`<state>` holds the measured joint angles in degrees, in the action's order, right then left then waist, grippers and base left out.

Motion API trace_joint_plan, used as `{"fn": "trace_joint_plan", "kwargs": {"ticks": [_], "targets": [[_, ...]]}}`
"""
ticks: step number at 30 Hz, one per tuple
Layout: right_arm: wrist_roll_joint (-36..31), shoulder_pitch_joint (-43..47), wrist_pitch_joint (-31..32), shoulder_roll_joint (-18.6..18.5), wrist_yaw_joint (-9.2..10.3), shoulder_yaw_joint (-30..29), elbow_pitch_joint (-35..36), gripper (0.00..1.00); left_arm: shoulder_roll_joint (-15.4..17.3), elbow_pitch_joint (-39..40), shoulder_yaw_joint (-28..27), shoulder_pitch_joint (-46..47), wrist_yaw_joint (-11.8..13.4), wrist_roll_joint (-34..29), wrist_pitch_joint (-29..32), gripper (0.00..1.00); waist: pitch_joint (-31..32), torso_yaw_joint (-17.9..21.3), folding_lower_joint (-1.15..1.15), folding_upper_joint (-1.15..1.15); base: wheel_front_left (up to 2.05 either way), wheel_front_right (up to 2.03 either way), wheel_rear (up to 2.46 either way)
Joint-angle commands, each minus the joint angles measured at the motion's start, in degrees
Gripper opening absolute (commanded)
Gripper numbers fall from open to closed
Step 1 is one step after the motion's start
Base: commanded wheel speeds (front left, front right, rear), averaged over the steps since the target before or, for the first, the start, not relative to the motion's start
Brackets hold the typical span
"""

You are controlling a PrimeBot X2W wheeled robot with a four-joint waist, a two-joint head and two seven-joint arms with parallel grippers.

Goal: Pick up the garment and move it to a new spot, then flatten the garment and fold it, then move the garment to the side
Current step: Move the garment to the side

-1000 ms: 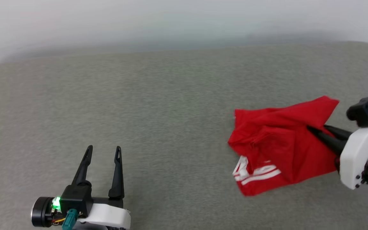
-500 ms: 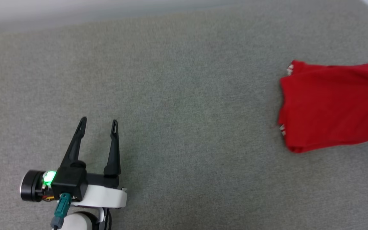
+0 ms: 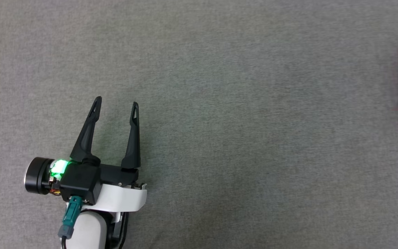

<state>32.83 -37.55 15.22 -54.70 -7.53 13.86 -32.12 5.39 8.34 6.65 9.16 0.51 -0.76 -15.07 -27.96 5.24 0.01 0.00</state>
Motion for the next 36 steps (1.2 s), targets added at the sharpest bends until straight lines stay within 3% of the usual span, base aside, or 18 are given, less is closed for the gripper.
{"fn": "trace_joint_plan", "kwargs": {"ticks": [1,8,9,11,18,25,32,36], "targets": [[-1.1,-1.69,-0.37,-0.26,0.09,-1.5,-2.2,0.0,0.09,0.42,0.29,0.86,0.25,-0.08,-0.11,1.0,-1.05,-1.13,-0.01,0.0,0.0,0.0,0.0],[-5.44,-3.4,-1.53,2.21,0.09,-5.06,-8.73,0.0,0.41,0.4,0.86,0.98,0.76,0.22,-0.12,1.0,-0.64,-1.68,-0.01,0.0,0.0,0.0,0.0],[-5.82,-3.56,-1.56,2.92,0.09,-5.45,-9.33,0.09,0.47,0.26,0.88,0.69,0.93,0.28,-0.12,1.0,-0.24,-1.61,-0.01,0.0,0.0,0.0,0.0],[-7.22,-4.09,-2.67,3.77,0.09,-6.68,-10.43,1.0,0.54,0.02,0.88,0.11,1.06,0.39,-0.12,1.0,0.72,-1.45,-0.01,0.0,0.0,0.0,0.0],[-12.97,-2.43,-7.88,6.96,0.09,-10.25,-11.67,1.0,0.82,-0.88,1.05,-2.16,1.57,0.75,-0.12,1.0,6.06,-1.05,-0.01,0.0,0.0,0.0,0.0],[-16.16,-0.34,-15.66,10.9,0.09,-14.23,-6.25,1.0,0.61,-1.63,0.58,-5.47,2.27,1.56,-0.12,1.0,11.53,-1.14,-0.01,0.0,0.0,0.0,0.0],[-21.53,4.6,-25.11,18.96,0.09,-18.26,7.21,1.0,0.35,-2.4,-0.83,-8.96,2.9,2.73,-0.11,1.0,16.71,-2.55,-0.01,0.0,0.0,0.0,0.0],[-23.19,8.94,-28.12,25.76,0.09,-20.01,15.68,1.0,0.1,-3.31,-1.52,-10.67,2.84,3.45,-0.11,1.0,19.06,-3.66,-0.01,0.0,0.0,0.0,0.0]]}}
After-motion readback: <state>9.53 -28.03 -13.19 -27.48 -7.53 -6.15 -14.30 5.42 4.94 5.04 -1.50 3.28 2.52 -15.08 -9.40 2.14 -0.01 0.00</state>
